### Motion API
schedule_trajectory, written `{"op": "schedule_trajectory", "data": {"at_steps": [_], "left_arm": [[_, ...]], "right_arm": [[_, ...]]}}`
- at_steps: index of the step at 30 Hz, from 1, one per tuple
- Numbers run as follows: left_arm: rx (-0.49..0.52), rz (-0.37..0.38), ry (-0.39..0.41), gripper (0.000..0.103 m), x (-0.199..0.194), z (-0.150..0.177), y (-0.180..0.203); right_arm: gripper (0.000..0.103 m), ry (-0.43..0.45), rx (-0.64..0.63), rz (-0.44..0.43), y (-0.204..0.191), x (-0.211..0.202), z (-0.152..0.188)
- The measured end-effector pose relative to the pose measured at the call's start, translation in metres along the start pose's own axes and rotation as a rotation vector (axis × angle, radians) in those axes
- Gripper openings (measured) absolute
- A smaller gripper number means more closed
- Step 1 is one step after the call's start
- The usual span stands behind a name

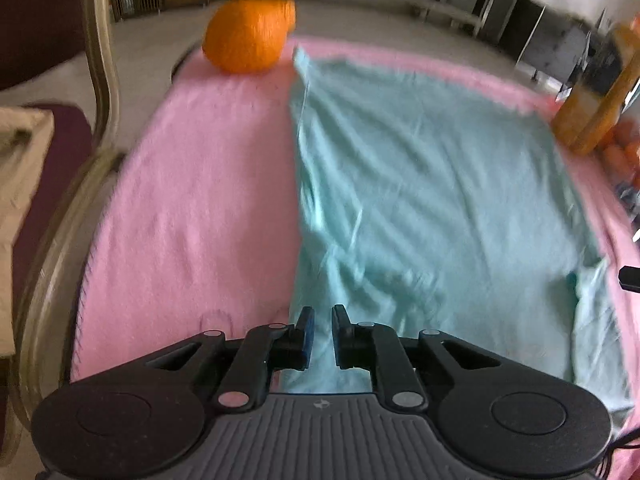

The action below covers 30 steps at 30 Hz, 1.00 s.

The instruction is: Fold clothes

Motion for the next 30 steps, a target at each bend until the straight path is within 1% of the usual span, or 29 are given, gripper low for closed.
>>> {"op": "schedule_trajectory", "data": {"at_steps": [2, 4, 5, 6, 7, 9, 11, 13, 17, 19, 22, 24, 26, 28, 30], "left_arm": [[-0.014, 0.027, 0.079, 0.014, -0.015, -0.012, 0.001], [-0.030, 0.023, 0.101, 0.020, -0.009, -0.033, 0.004], [-0.038, 0.020, 0.109, 0.023, -0.006, -0.043, 0.005], [-0.045, 0.017, 0.118, 0.023, -0.002, -0.053, 0.007], [-0.053, 0.014, 0.126, 0.024, 0.001, -0.064, 0.008], [-0.069, 0.008, 0.143, 0.035, 0.008, -0.085, 0.012], [-0.085, 0.001, 0.160, 0.039, 0.015, -0.106, 0.015], [-0.094, -0.003, 0.147, 0.042, 0.039, -0.124, 0.018], [-0.091, -0.029, 0.111, 0.042, 0.091, -0.150, 0.027], [-0.053, -0.047, 0.095, 0.042, 0.116, -0.156, 0.035], [-0.036, -0.076, 0.086, 0.042, 0.146, -0.163, 0.039], [-0.041, -0.087, 0.097, 0.044, 0.160, -0.168, 0.038], [-0.018, -0.095, 0.130, 0.045, 0.169, -0.174, 0.040], [0.006, -0.101, 0.152, 0.046, 0.176, -0.181, 0.045], [0.013, -0.105, 0.168, 0.044, 0.182, -0.187, 0.050]], "right_arm": [[0.020, 0.086, -0.004, -0.030, -0.007, -0.017, -0.009], [0.027, 0.160, 0.002, -0.062, -0.014, -0.032, -0.020], [0.027, 0.190, 0.011, -0.079, -0.016, -0.038, -0.028], [0.028, 0.220, 0.020, -0.096, -0.018, -0.044, -0.037], [0.029, 0.242, 0.013, -0.091, -0.020, -0.048, -0.047], [0.031, 0.278, -0.019, -0.059, -0.025, -0.050, -0.072], [0.032, 0.306, -0.053, -0.009, -0.027, -0.042, -0.098], [0.033, 0.329, -0.081, 0.032, -0.027, -0.031, -0.121], [0.033, 0.324, -0.110, 0.131, -0.018, 0.019, -0.154], [0.032, 0.300, -0.113, 0.183, -0.010, 0.051, -0.166], [0.032, 0.251, -0.120, 0.237, 0.002, 0.096, -0.176], [0.033, 0.227, -0.117, 0.269, 0.008, 0.121, -0.180], [0.033, 0.229, -0.103, 0.303, 0.011, 0.137, -0.182], [0.039, 0.236, -0.087, 0.331, 0.014, 0.150, -0.186], [0.040, 0.234, -0.060, 0.357, 0.018, 0.163, -0.190]]}}
Point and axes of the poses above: each gripper's, at about its wrist camera, not at the fingertips, and x roughly the way its jaws point, y to its right, z to its underside, the point moved 3 cm from there along x, roughly the way its jaws point, and after that the axes turned 11 degrees about -x, right-handed, at the moved point
